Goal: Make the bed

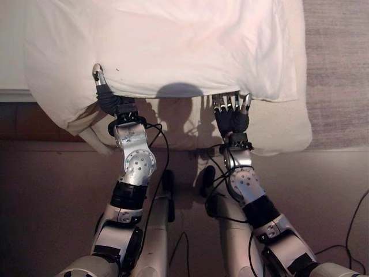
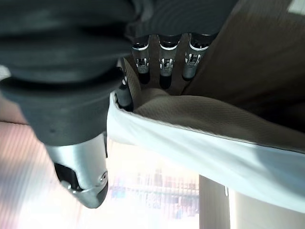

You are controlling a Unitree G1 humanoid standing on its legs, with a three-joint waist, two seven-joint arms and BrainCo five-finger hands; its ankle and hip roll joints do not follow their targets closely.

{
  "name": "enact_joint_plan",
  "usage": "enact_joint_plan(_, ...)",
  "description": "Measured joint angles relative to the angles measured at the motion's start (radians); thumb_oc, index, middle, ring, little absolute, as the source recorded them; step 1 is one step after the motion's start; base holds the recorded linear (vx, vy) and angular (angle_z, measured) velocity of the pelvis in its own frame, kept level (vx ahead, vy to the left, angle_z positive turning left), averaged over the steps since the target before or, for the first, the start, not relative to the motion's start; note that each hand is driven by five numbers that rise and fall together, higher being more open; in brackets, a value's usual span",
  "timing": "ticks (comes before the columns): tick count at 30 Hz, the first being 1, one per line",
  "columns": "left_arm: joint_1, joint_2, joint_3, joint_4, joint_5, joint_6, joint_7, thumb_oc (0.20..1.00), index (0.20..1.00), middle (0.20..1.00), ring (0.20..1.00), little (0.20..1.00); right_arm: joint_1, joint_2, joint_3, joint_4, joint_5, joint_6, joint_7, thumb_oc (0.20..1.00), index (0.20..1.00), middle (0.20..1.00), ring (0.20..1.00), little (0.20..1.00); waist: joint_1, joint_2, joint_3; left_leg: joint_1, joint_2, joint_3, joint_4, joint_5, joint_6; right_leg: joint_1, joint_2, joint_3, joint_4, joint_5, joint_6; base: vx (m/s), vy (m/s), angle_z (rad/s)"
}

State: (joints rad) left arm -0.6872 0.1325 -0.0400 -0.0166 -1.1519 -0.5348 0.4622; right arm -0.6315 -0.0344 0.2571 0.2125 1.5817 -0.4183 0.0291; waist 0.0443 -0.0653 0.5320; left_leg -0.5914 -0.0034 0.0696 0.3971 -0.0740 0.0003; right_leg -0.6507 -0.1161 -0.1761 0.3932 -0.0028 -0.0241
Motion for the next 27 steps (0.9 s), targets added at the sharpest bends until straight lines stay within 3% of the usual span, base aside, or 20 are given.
enact_joint_plan(14, -0.001, 0.006, -0.004, -0.002, 0.064, 0.017, 0.05, 0.2, 0.2, 0.2, 0.2, 0.2, -0.104, -0.045, -0.059, 0.113, 0.002, 0.005, -0.017, 1.0, 1.0, 1.0, 1.0, 1.0, 0.018, 0.015, 0.002, 0.001, -0.002, -0.006, 0.007, 0.001, -0.001, 0.0, -0.004, -0.004, 0.015, -0.004, -0.002, 0.0, 0.0, 0.0)
enact_joint_plan(27, 0.018, 0.082, 0.002, -0.031, 0.08, 0.049, 0.086, 0.2, 0.2, 0.2, 0.2, 0.2, -0.115, -0.095, -0.11, 0.265, 0.023, 0.053, -0.229, 1.0, 1.0, 1.0, 1.0, 1.0, 0.026, 0.019, 0.003, 0.003, -0.005, -0.015, 0.013, 0.001, -0.001, 0.003, -0.009, -0.012, 0.028, -0.009, -0.003, 0.0, -0.002, 0.02)
